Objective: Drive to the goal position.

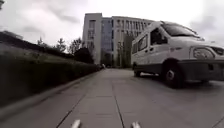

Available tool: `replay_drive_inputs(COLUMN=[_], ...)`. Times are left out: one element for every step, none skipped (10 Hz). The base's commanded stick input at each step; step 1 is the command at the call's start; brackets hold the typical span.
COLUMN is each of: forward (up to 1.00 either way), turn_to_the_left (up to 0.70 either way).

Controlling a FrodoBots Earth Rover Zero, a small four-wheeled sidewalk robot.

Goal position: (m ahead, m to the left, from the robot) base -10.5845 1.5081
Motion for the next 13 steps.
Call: replay_drive_inputs(forward=[0.70, 0.70, 0.70, 0.70, 0.70, 0.70, 0.70, 0.70, 0.70, 0.70, 0.70, 0.70, 0.70], turn_to_the_left=[0.00, 0.00, 0.00, 0.00, 0.00, 0.00, 0.00, 0.00, 0.00, 0.00, 0.00, 0.00, 0.00])
